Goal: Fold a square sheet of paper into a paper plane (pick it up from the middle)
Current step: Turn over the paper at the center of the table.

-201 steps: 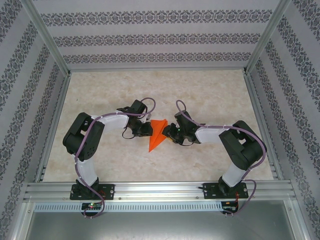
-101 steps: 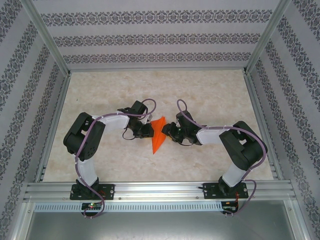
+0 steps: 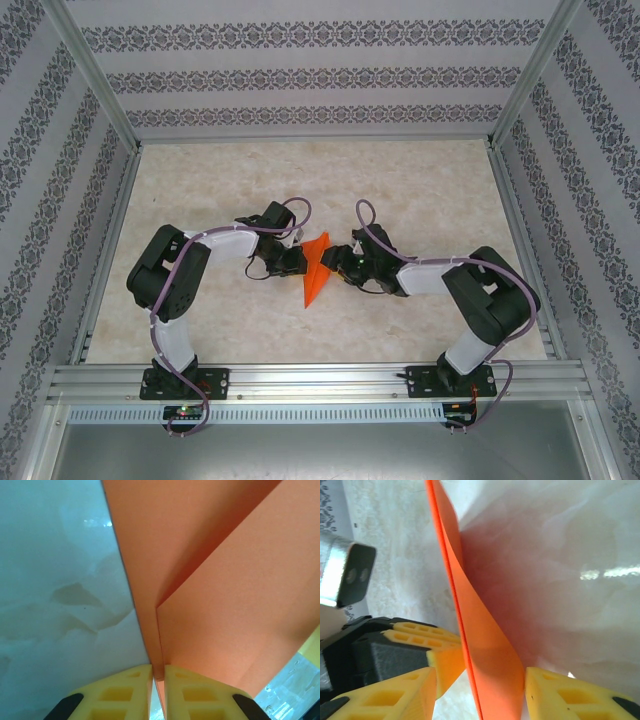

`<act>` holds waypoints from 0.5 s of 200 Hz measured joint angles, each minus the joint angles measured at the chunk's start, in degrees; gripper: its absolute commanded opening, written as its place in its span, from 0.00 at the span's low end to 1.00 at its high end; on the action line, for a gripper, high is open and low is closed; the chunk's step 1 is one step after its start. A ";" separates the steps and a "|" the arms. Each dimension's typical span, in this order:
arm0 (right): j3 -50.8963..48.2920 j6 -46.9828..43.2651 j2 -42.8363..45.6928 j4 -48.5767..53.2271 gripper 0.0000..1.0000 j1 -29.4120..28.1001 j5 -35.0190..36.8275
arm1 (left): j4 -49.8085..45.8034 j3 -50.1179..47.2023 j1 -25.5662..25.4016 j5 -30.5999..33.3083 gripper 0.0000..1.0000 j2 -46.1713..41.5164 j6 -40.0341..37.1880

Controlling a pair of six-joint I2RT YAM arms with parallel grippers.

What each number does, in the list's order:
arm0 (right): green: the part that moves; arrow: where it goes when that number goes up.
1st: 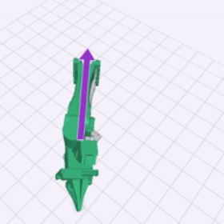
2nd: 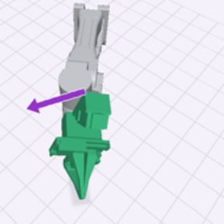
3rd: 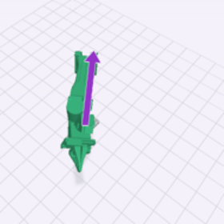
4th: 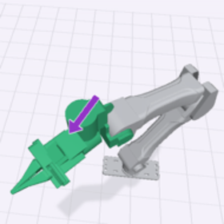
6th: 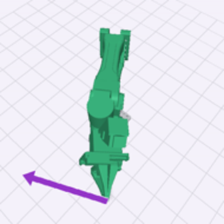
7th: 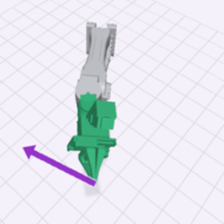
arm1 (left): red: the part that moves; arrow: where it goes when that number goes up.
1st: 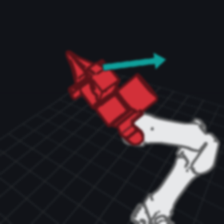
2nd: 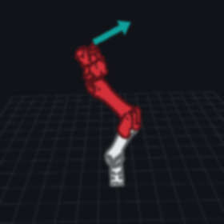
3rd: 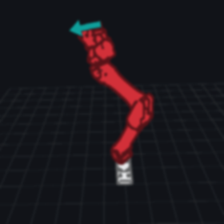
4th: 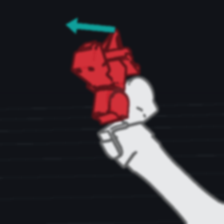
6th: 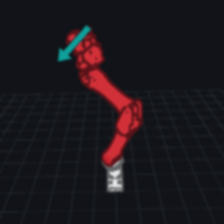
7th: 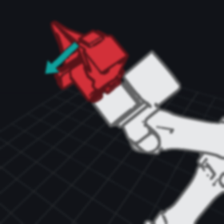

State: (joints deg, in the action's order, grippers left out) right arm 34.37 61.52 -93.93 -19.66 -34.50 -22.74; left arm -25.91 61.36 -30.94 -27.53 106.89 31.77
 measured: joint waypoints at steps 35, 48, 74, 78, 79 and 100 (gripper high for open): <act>-3.02 0.48 1.07 -2.14 0.51 -0.13 0.11 | 0.15 -0.09 0.00 0.00 0.16 0.00 0.48; -3.28 0.85 1.05 -3.50 0.51 -0.70 0.04 | 0.22 -0.15 0.00 0.00 0.16 0.00 0.66; -3.30 2.19 0.79 -6.32 0.51 -2.82 0.17 | 0.52 -0.28 0.00 -0.02 0.16 0.00 0.70; -3.30 2.40 0.63 -6.82 0.51 -3.08 0.17 | 0.55 -0.33 0.00 -0.02 0.16 0.00 0.72; -3.32 2.56 0.57 -7.06 0.51 -3.15 0.15 | 0.55 -0.33 0.00 0.00 0.16 0.00 0.72; -3.37 3.74 -0.85 -9.51 0.51 -3.76 0.17 | 0.59 -0.35 0.00 -0.02 0.16 0.00 0.90</act>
State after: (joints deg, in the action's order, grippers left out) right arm 31.00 65.25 -94.78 -29.17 -38.26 -22.57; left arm -25.32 61.01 -30.94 -27.55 106.89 32.67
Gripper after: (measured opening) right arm 0.508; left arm 0.163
